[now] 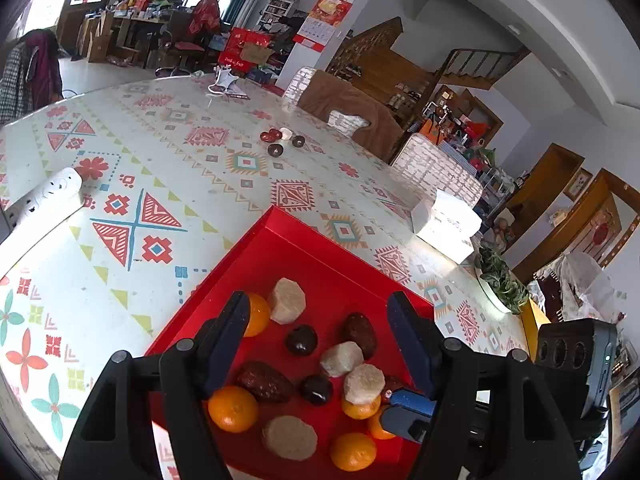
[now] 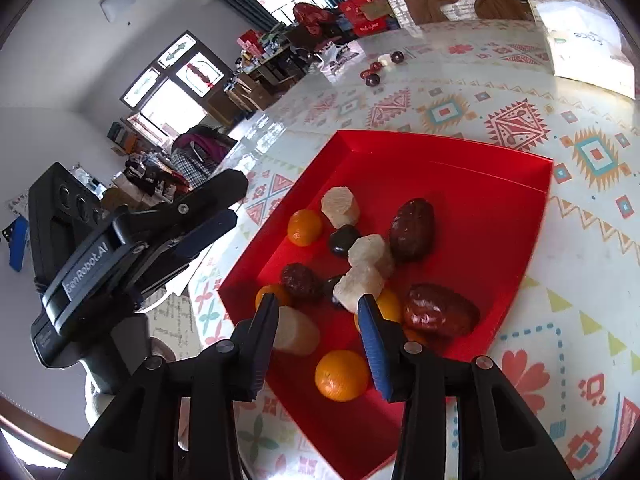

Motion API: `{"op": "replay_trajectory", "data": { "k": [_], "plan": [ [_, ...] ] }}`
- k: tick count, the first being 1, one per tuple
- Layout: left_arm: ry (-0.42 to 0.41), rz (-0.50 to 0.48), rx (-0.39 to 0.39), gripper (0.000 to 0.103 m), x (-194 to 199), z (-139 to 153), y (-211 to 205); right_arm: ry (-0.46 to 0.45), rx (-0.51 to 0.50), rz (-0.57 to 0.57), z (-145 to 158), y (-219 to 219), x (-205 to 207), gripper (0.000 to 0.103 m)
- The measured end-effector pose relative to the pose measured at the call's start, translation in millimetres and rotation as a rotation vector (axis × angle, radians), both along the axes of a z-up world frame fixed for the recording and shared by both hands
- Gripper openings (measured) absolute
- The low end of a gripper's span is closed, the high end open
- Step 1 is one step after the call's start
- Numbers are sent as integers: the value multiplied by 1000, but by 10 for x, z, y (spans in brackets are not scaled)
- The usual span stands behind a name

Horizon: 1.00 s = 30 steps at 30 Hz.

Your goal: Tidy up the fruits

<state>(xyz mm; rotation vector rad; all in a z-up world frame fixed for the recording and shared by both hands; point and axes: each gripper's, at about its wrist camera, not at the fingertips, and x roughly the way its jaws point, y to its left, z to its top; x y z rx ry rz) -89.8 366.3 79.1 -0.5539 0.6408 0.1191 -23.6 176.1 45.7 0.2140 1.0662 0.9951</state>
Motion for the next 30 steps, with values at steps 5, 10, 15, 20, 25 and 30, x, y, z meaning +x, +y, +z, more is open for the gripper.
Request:
{"op": "replay_trajectory", "data": {
  "k": [5, 10, 15, 20, 25, 30],
  "plan": [
    [-9, 3, 36, 73, -113, 63, -138, -27, 2, -43, 65, -213, -72, 51],
    [-15, 11, 133, 75, -209, 112, -384, -84, -39, -135, 84, -520, -189, 57],
    [-33, 13, 273, 80, -320, 180, -759, -116, -71, -237, 56, -825, -254, 59],
    [-49, 63, 438, 89, -445, 244, -1128, -122, -74, -319, 16, -1122, -307, 61],
    [-48, 99, 508, 94, -512, 271, -1372, -130, -63, -378, 7, -1390, -418, 66],
    [-45, 97, 605, 96, -528, 277, -1702, -179, -87, -420, 36, -1563, -539, 69]
  ]
}}
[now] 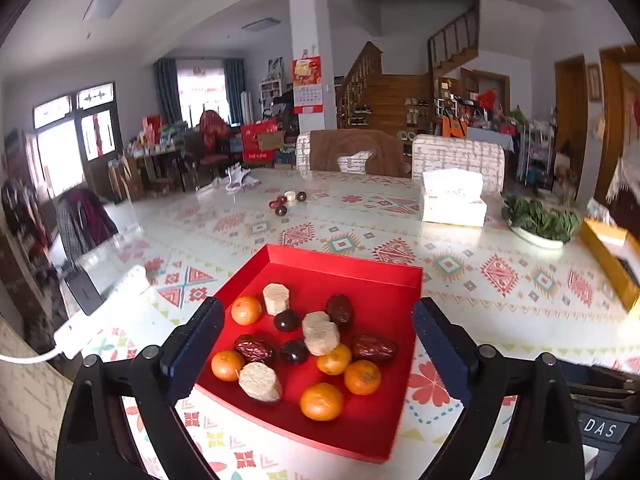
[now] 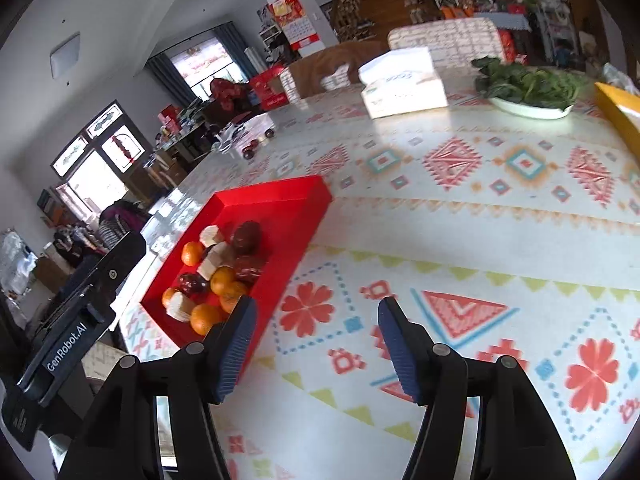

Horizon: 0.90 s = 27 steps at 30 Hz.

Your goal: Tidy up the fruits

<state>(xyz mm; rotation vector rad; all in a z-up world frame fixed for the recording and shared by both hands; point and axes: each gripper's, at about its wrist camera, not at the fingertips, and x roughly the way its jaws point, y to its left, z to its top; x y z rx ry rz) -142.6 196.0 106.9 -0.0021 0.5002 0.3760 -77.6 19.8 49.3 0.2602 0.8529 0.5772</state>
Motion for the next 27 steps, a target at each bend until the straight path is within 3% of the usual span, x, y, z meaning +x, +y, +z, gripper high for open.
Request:
{"op": "replay_trajectory", "data": {
  "k": [5, 16, 19, 21, 23, 27],
  "plan": [
    [-4, -14, 94, 98, -25, 25, -336, -40, -22, -45, 22, -203, -99, 72],
    [3, -21, 155, 99, -52, 72, -681, -109, -53, -91, 67, -472, -262, 77],
    [-39, 10, 183, 99, -119, 125, -729, -123, -47, -91, 88, -503, -293, 77],
    [-112, 40, 201, 103, -242, 204, -753, -136, -46, -86, 113, -506, -316, 77],
    [-183, 42, 175, 103, -365, 299, -741, -151, -50, -75, 138, -484, -340, 78],
    [-207, 9, 65, 103, -429, 341, -618, -165, -65, -39, 165, -366, -367, 79]
  ]
}}
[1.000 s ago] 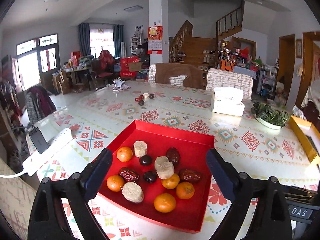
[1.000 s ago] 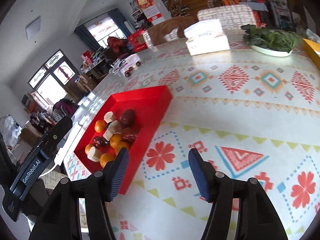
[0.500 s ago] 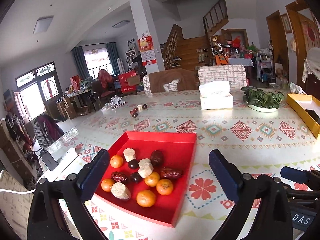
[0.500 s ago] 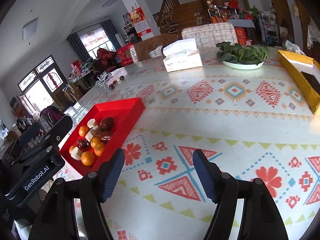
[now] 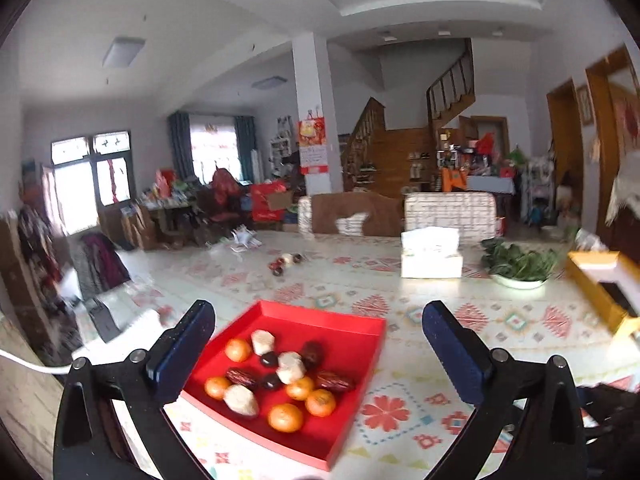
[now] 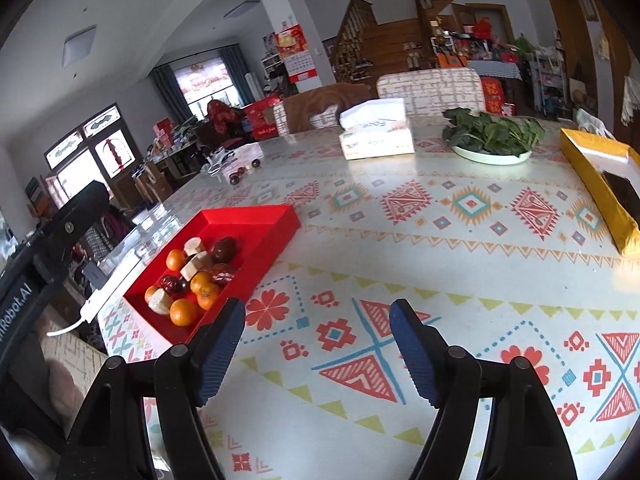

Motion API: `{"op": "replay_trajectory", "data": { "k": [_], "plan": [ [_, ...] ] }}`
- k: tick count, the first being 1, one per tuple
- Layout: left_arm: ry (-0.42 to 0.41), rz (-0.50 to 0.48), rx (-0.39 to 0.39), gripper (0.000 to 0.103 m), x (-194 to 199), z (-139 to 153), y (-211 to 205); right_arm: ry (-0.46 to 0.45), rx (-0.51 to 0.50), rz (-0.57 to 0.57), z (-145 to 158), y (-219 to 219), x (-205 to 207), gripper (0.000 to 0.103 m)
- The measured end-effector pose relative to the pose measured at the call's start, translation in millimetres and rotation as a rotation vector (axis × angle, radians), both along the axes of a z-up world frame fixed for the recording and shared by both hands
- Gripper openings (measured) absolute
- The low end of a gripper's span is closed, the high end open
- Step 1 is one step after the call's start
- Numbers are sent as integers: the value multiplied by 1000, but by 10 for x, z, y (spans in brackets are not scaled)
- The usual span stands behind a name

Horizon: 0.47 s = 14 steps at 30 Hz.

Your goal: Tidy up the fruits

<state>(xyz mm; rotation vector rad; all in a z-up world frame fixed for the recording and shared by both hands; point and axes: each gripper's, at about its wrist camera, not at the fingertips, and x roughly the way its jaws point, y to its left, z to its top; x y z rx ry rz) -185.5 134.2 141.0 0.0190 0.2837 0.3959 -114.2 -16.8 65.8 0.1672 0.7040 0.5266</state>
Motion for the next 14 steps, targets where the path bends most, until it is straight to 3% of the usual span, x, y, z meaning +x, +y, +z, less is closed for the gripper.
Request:
{"op": "replay_trajectory", "data": {
  "k": [6, 9, 14],
  "plan": [
    [19, 26, -42, 103, 42, -72, 154, -10, -29, 41, 24, 188, -14, 80],
    [68, 16, -82, 103, 116, -116, 237, -19, -47, 52, 45, 264, -16, 80],
    [121, -12, -79, 103, 211, -187, 208, -3, -46, 21, 48, 204, 53, 82]
  ]
}}
